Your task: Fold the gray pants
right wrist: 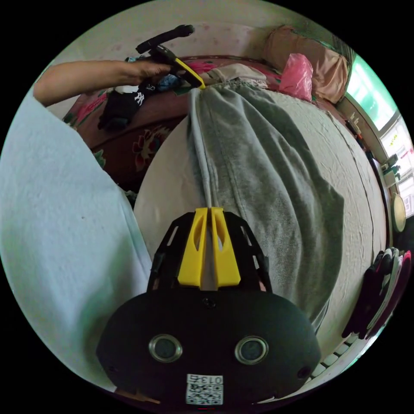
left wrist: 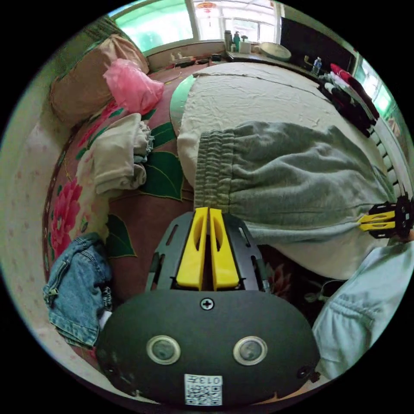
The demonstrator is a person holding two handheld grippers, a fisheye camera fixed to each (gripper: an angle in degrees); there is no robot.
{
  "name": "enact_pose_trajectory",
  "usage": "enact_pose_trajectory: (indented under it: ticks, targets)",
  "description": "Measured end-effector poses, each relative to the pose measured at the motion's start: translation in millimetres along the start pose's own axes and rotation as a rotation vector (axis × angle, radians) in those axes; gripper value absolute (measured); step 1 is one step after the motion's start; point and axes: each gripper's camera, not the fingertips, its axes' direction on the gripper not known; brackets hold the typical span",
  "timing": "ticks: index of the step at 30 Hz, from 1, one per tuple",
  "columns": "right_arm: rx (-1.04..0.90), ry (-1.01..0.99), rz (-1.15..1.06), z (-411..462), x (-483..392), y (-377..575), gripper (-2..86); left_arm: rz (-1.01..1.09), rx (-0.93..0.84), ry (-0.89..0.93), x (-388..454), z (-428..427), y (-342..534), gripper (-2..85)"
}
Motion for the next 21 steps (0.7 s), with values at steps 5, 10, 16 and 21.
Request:
enact_pose_trajectory:
  ticks: [5, 10, 16, 21]
  targets:
    - [-0.001, 0.02, -0.002, -17.2, -12.2, 15.4, 1.1, -0.033, 0.071, 0.034, -10.9, -10.5, 23.7, -0.1]
    - [0.082, 0.171, 0.334, -53.7, 19.5, 70.8, 1.7, 0.027, 0.27, -0.079, 11.2, -49.5, 27.6, -0.3]
    - [-0.014, 0.248, 0.651, -27.5, 63.9, 137.7, 0.7, 0.353, 0.246, -0.007, 137.6, 14.1, -28.2, -0.3]
    - [-0.085, 0.211, 0.889, -15.6, 95.6, 217.2, 0.5, 0.431, 0.108, -0.023, 161.6, 80.2, -36.0, -0.3]
